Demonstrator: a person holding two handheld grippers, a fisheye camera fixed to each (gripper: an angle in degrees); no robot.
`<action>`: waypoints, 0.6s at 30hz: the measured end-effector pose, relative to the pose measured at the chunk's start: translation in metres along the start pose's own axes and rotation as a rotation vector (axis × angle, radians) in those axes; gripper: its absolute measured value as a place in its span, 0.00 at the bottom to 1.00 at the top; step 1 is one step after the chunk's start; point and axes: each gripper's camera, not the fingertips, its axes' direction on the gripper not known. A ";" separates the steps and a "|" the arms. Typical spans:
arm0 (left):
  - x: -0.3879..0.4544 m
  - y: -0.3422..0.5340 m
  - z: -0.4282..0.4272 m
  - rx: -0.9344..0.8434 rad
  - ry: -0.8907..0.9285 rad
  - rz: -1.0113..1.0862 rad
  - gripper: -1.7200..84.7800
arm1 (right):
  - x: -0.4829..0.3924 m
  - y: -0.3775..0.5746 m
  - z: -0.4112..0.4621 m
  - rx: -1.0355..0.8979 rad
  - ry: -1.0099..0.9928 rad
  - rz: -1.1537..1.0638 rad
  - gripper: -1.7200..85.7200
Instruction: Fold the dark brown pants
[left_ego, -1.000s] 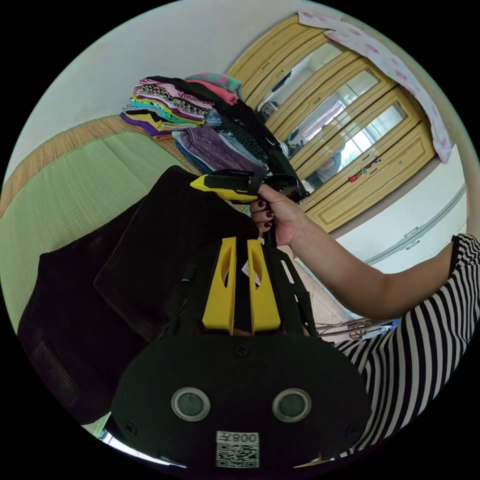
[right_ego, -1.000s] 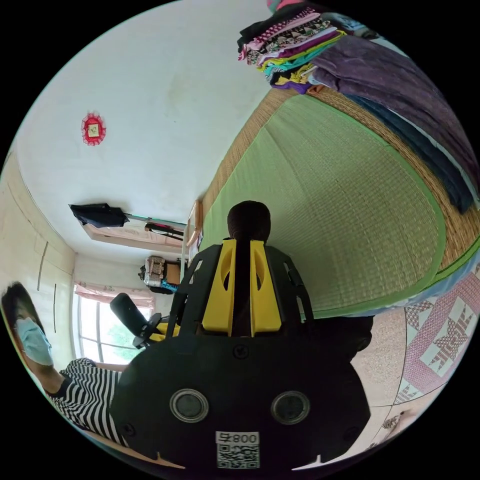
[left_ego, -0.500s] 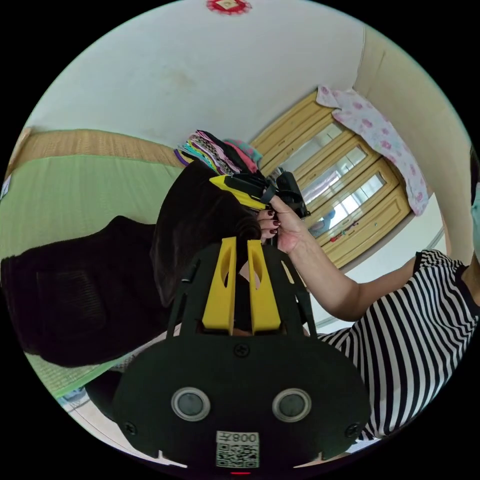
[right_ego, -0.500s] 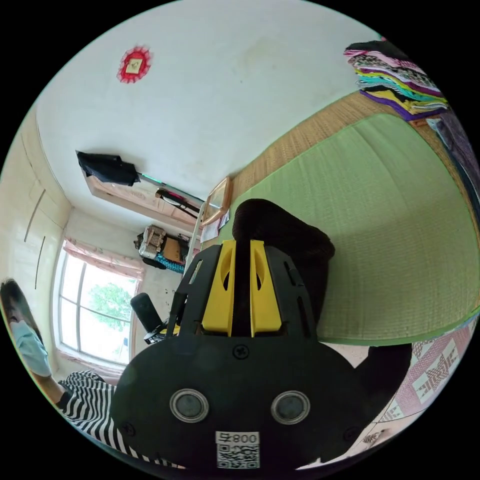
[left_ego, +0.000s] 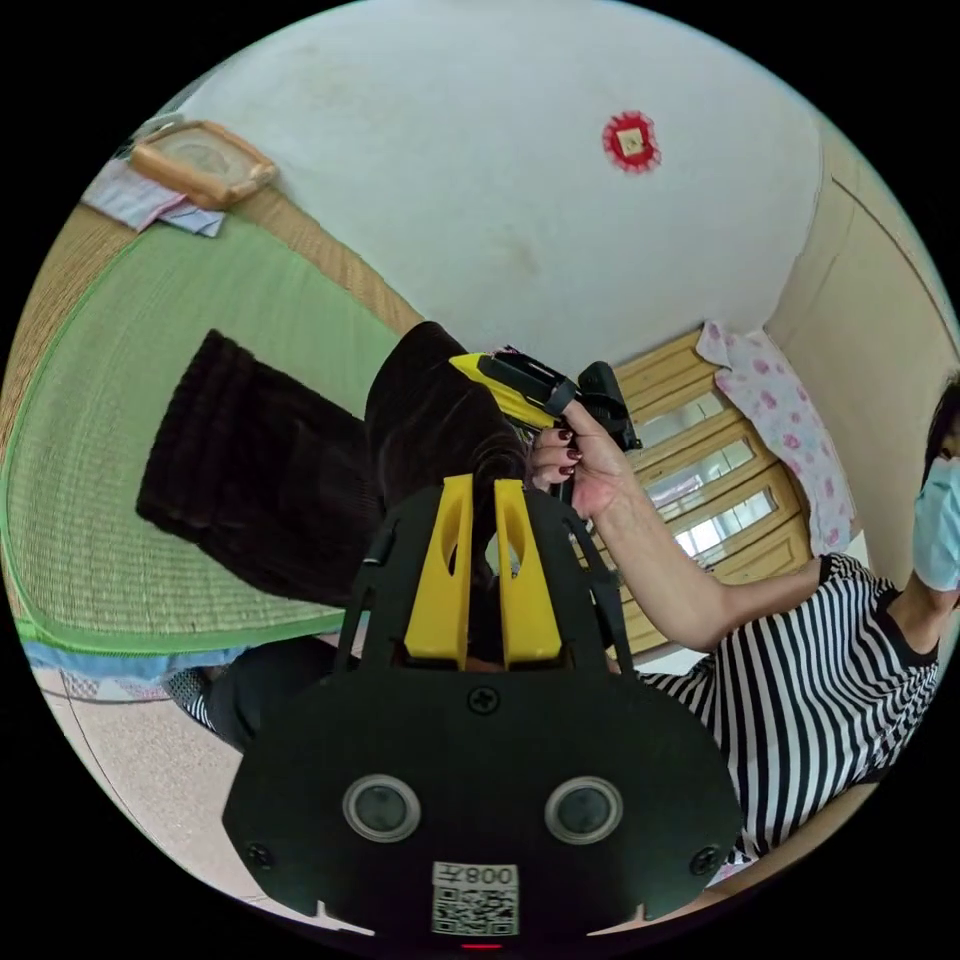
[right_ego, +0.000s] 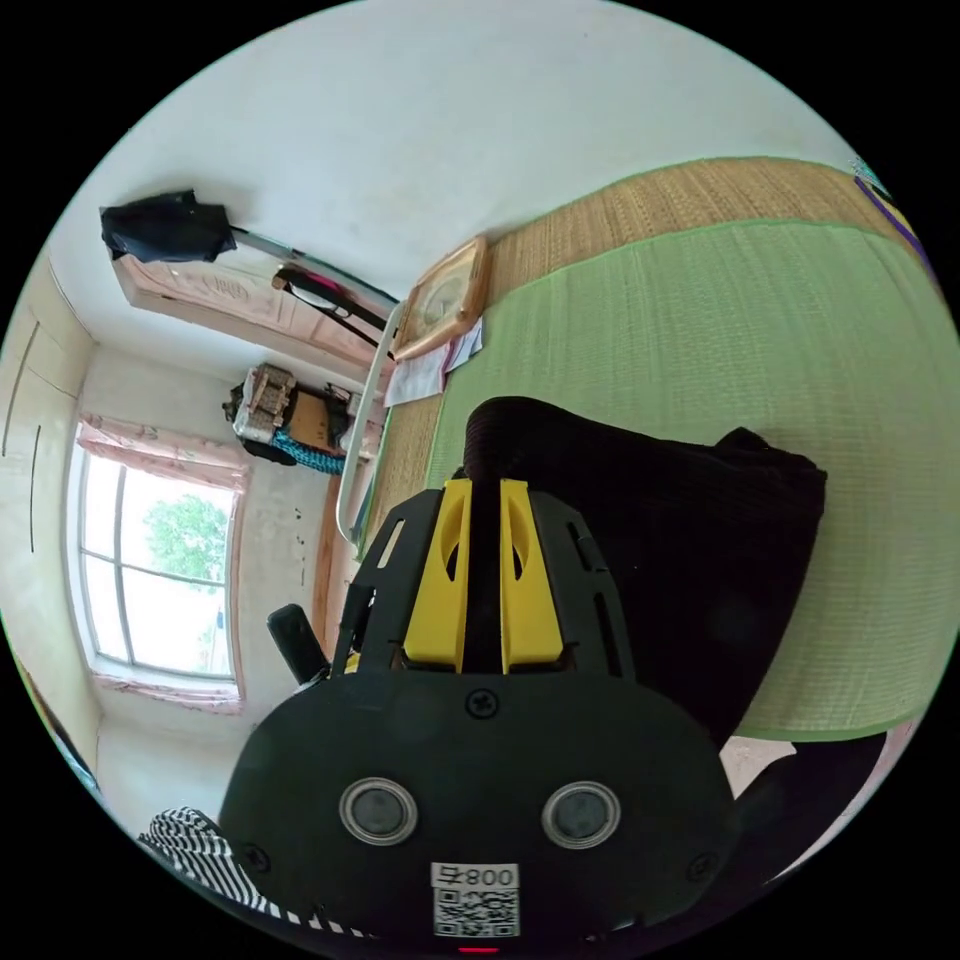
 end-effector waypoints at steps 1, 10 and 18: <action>-0.011 -0.001 -0.015 0.019 0.004 -0.016 0.05 | -0.008 -0.005 0.006 -0.004 0.004 -0.004 0.07; -0.073 -0.014 -0.103 0.075 -0.015 -0.070 0.05 | -0.104 -0.076 0.076 -0.049 0.040 -0.025 0.07; -0.126 -0.015 -0.153 0.095 -0.033 -0.187 0.05 | -0.156 -0.131 0.145 -0.140 0.078 -0.016 0.09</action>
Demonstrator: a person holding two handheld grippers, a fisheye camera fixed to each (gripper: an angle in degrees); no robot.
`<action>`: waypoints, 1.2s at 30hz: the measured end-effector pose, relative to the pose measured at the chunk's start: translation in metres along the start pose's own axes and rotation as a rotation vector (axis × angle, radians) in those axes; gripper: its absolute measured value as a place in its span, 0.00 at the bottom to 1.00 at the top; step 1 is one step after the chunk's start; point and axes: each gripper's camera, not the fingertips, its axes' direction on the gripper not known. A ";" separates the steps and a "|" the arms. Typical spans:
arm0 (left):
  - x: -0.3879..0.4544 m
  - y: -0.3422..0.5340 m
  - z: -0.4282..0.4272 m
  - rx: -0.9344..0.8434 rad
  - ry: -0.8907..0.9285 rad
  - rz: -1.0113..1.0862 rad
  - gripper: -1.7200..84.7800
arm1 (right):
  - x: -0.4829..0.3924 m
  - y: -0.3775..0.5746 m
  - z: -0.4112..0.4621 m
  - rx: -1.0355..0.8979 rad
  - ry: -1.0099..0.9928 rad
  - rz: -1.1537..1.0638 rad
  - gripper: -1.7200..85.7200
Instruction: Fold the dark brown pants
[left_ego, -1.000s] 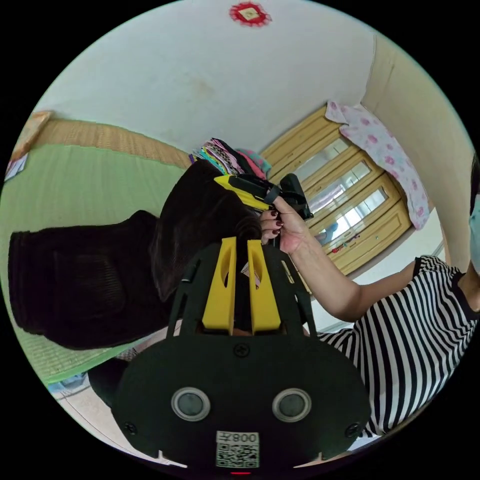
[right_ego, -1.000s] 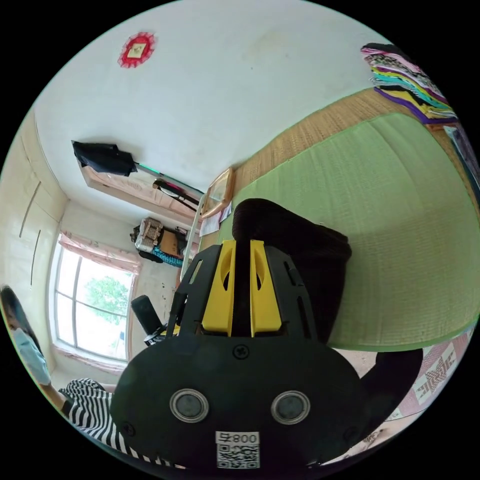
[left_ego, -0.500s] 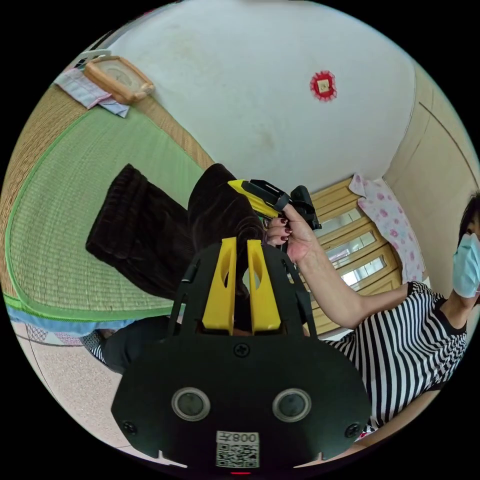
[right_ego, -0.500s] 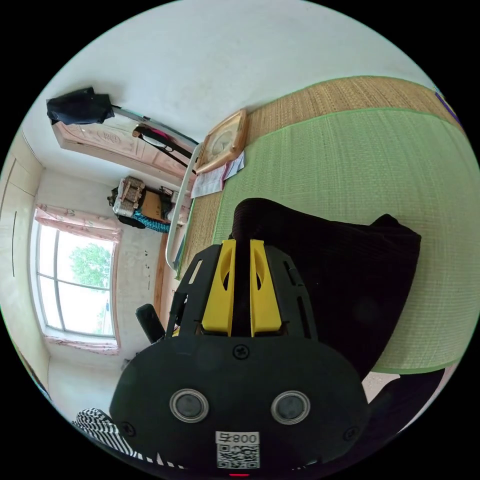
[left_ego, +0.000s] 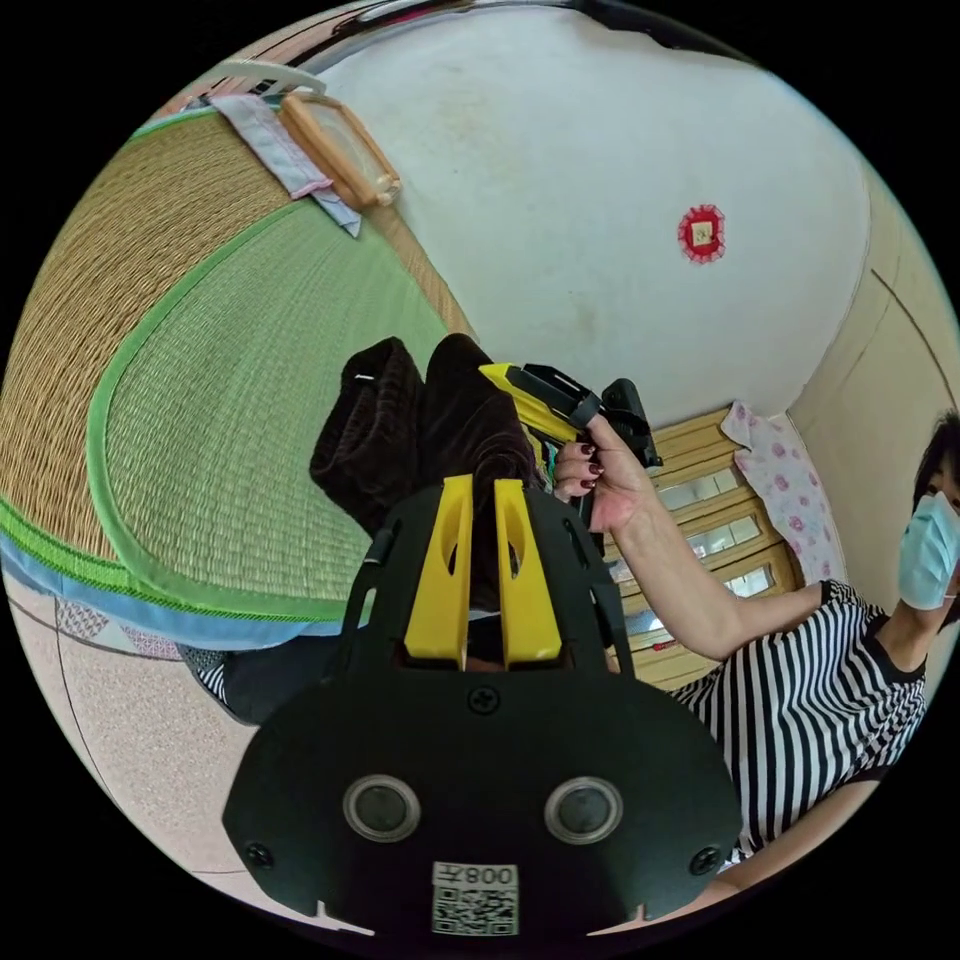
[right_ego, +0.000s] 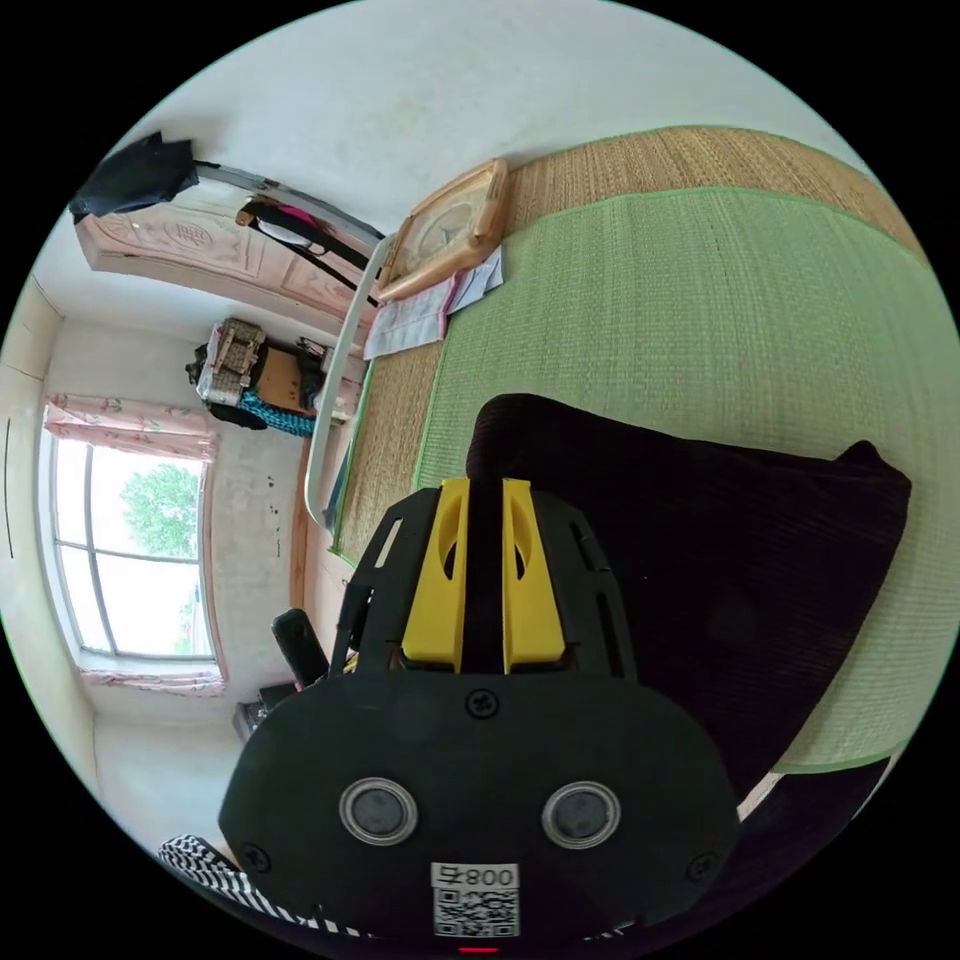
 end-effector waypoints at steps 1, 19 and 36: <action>-0.007 -0.002 -0.005 0.003 -0.001 -0.017 0.05 | -0.002 -0.005 0.004 -0.011 0.001 0.000 0.09; 0.011 -0.011 -0.034 0.062 -0.020 0.088 0.02 | -0.092 -0.078 0.008 -0.109 -0.054 -0.263 0.07; 0.018 -0.040 -0.025 0.015 -0.329 0.084 0.02 | -0.036 -0.092 0.005 -0.212 0.301 -0.235 0.02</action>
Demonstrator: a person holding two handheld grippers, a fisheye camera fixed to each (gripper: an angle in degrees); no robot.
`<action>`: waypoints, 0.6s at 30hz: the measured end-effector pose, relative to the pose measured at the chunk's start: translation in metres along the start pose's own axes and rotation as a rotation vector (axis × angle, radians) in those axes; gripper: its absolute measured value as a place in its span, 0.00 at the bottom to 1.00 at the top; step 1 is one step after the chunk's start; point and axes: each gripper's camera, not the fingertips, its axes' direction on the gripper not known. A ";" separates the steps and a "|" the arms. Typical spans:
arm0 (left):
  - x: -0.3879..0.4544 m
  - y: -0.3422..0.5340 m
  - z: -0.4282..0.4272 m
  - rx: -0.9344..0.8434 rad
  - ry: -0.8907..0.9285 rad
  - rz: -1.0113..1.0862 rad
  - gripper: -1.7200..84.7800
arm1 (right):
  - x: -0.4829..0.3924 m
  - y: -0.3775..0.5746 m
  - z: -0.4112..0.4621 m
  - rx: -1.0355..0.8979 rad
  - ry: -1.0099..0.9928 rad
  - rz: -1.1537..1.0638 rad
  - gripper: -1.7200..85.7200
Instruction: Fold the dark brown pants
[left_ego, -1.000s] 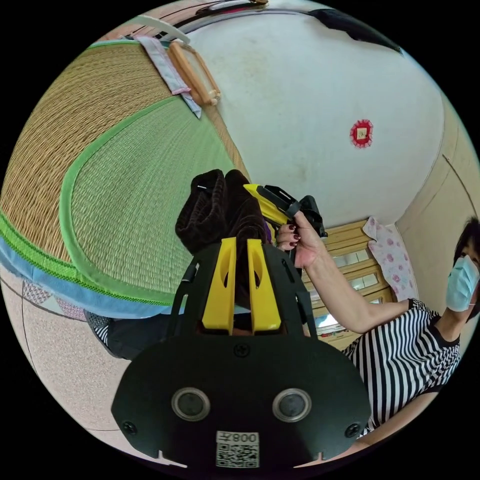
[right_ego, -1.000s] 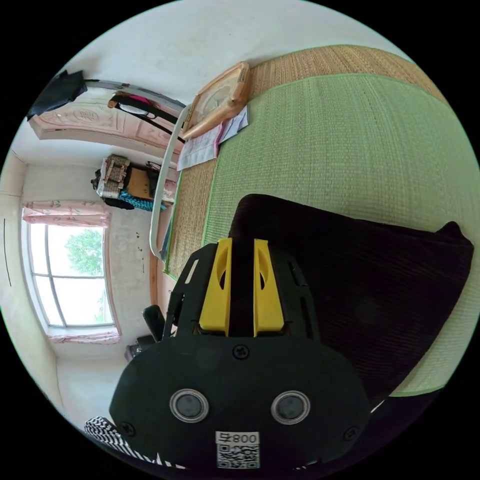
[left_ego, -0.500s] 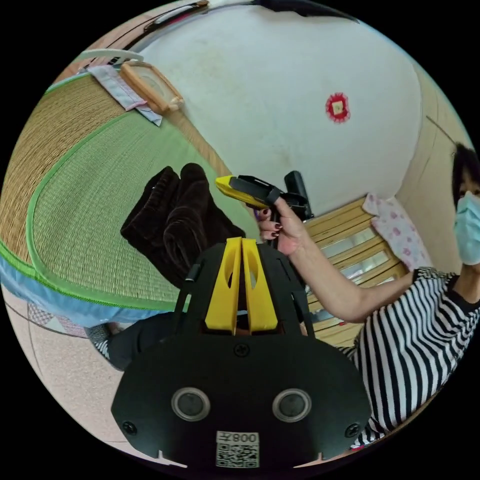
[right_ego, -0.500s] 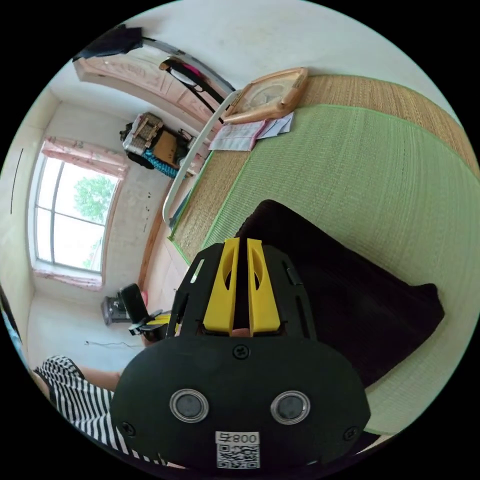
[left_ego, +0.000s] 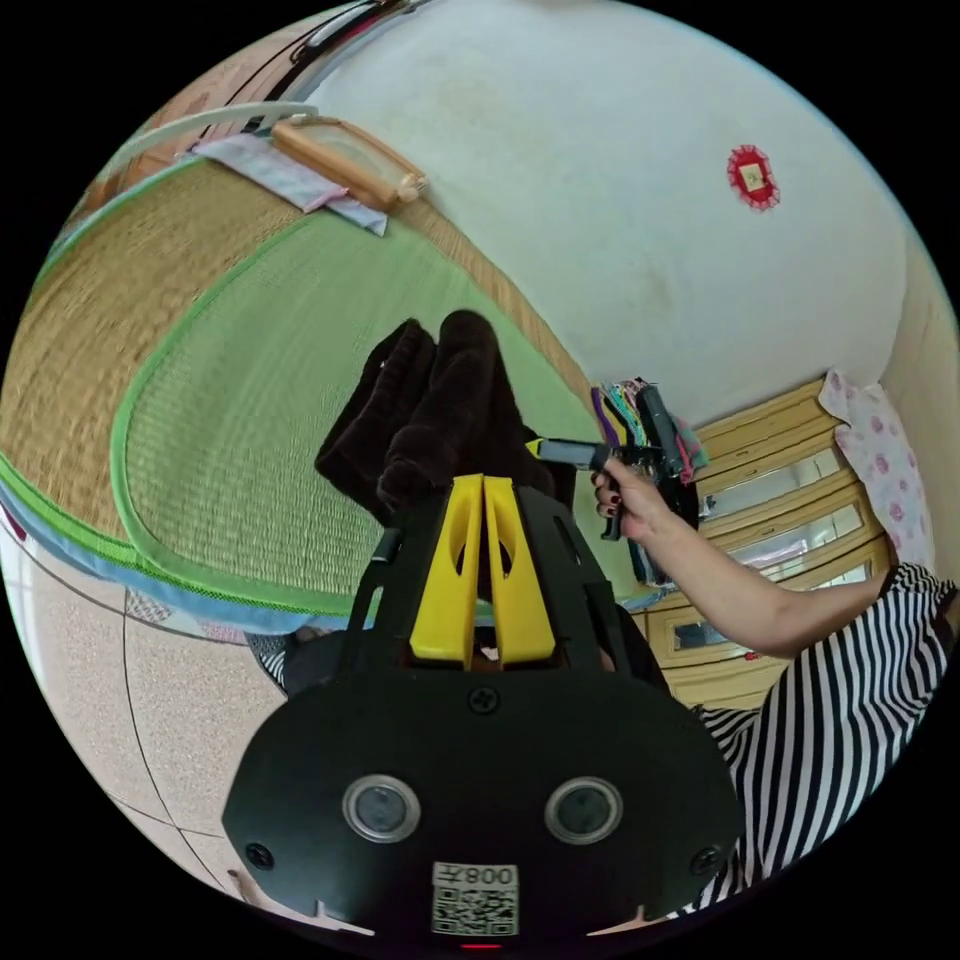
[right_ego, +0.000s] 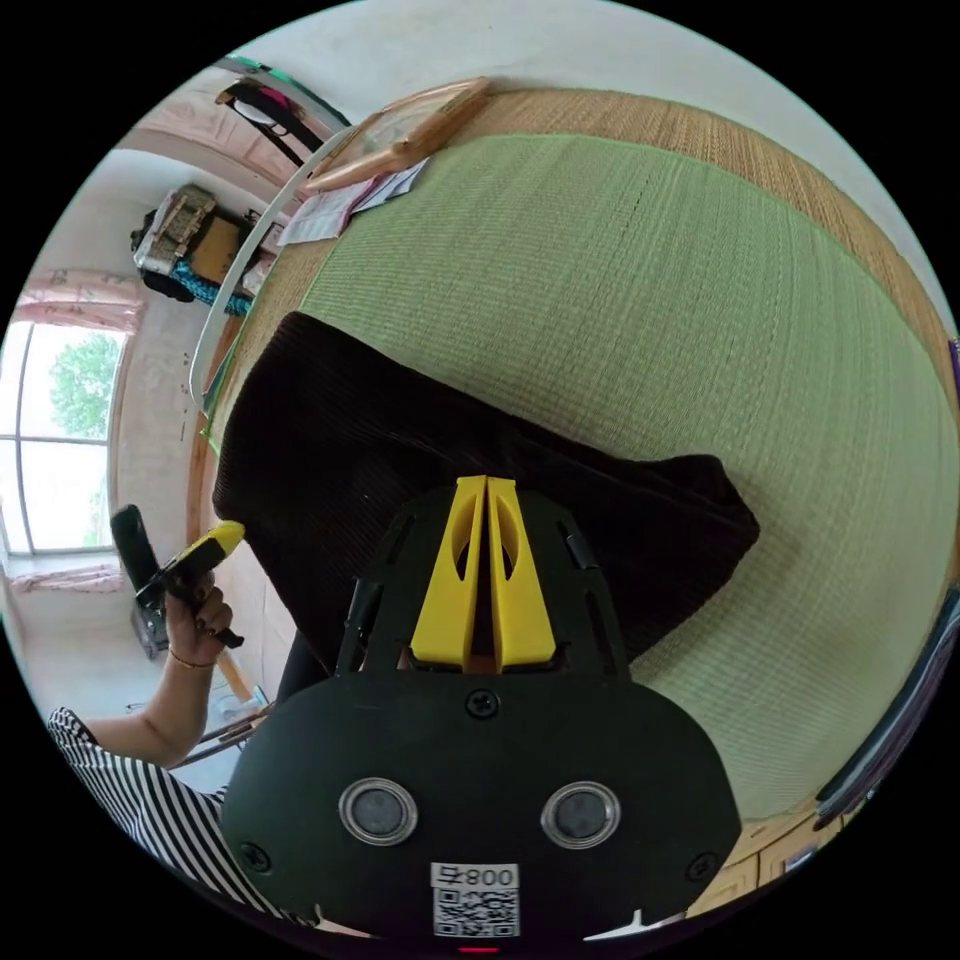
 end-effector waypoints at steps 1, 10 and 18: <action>0.004 -0.005 -0.007 0.039 -0.025 0.020 0.02 | -0.003 0.001 -0.002 0.003 0.003 -0.007 0.02; -0.033 -0.045 0.023 -0.145 -0.306 -0.098 0.02 | -0.020 0.091 -0.009 -0.045 0.026 -0.027 0.02; -0.022 -0.029 0.033 -0.195 -0.208 -0.084 0.02 | 0.018 0.084 0.000 -0.097 0.123 0.024 0.02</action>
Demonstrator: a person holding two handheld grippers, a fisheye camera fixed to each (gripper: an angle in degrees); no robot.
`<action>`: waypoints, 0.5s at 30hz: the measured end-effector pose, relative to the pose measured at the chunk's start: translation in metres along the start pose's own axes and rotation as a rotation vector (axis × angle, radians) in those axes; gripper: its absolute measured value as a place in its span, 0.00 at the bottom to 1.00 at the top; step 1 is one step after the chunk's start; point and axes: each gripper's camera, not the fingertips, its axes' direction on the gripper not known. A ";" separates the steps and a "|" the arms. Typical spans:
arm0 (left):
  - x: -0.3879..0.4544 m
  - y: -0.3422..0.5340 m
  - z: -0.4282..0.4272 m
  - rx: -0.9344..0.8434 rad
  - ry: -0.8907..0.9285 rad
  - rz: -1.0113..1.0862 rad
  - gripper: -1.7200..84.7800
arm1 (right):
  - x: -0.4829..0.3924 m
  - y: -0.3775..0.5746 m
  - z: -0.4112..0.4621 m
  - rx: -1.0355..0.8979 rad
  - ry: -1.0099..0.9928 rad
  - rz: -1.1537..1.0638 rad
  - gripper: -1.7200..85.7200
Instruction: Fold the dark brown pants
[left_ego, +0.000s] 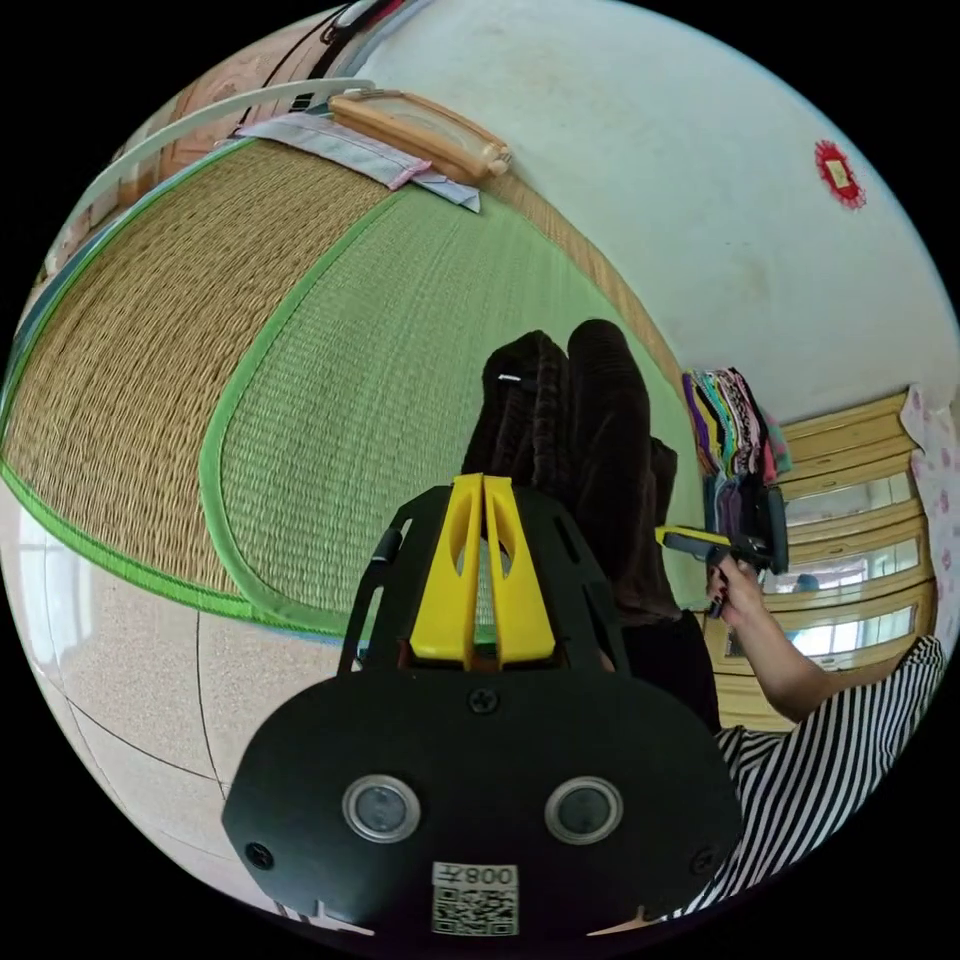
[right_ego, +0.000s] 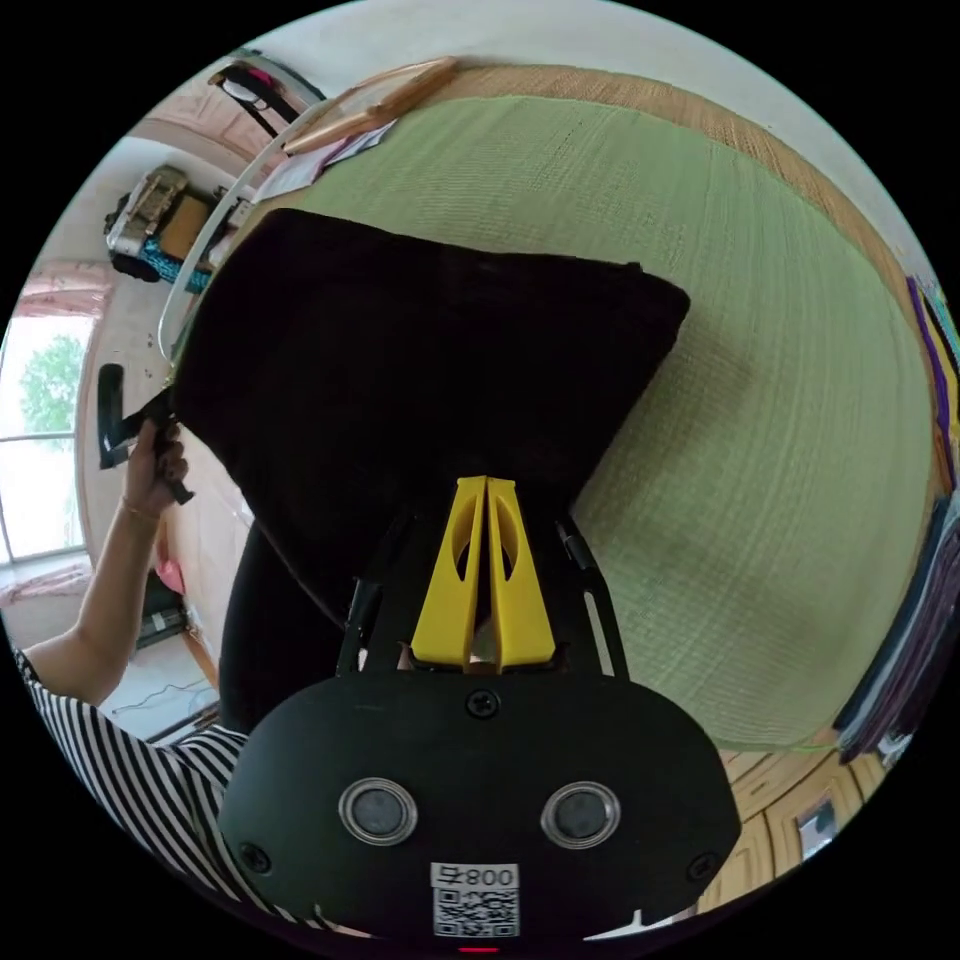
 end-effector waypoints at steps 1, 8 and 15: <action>0.004 0.003 0.002 -0.023 0.002 0.017 0.02 | 0.003 -0.004 0.001 -0.009 -0.001 0.001 0.02; 0.049 0.033 0.036 -0.198 0.188 0.082 0.02 | 0.042 -0.063 -0.012 -0.007 0.088 -0.002 0.02; 0.108 0.053 0.077 -0.318 0.375 0.204 0.02 | 0.035 -0.100 -0.017 0.001 0.218 -0.046 0.02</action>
